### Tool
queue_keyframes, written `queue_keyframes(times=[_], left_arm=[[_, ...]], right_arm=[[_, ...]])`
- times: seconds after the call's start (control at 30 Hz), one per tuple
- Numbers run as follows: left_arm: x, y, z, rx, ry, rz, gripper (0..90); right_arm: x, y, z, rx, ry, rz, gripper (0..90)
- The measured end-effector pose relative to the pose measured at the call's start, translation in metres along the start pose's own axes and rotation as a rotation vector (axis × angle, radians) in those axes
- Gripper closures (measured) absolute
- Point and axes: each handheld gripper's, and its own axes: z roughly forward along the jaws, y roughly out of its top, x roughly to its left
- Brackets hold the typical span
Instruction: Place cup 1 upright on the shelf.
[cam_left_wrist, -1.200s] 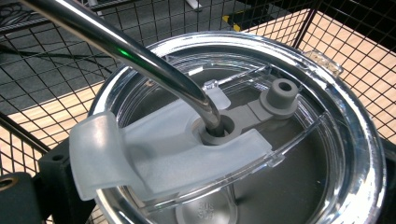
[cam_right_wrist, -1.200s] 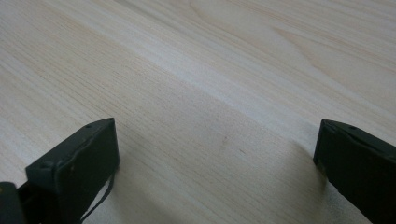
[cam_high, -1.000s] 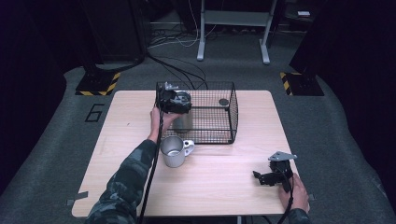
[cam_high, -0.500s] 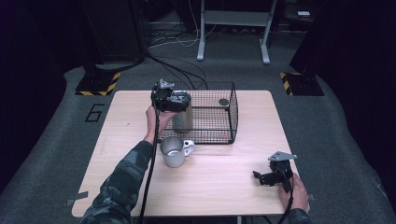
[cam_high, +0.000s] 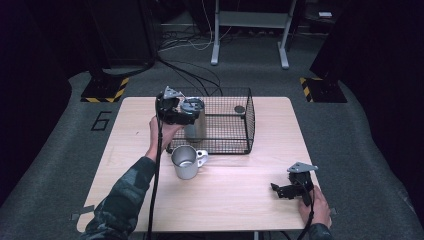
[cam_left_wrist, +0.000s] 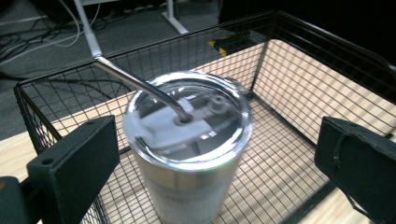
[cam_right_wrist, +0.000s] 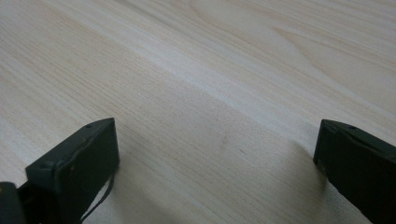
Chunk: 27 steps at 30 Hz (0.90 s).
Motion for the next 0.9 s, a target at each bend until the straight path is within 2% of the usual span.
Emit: queue_keyframes(times=[0.1, 0.13, 0.37, 0.67, 0.9], left_arm=[[-0.003, -0.002, -0.006, -0.003, -0.013, 0.010, 0.2], [-0.007, -0.004, -0.012, -0.007, -0.012, 0.028, 0.2], [-0.013, -0.014, -0.027, -0.002, -0.031, 0.054, 0.2], [-0.016, -0.032, -0.041, 0.006, -0.060, 0.053, 0.2], [-0.017, -0.043, -0.052, 0.006, -0.067, 0.052, 0.2]], right_arm=[[0.000, 0.000, 0.000, 0.001, -0.002, 0.000, 0.0], [0.000, 0.000, 0.000, 0.005, 0.002, 0.001, 0.0], [0.000, 0.000, 0.000, 0.004, 0.002, 0.001, 0.0], [0.000, 0.000, 0.000, 0.004, 0.002, 0.002, 0.0], [0.000, 0.000, 0.000, 0.004, 0.002, 0.002, 0.0]])
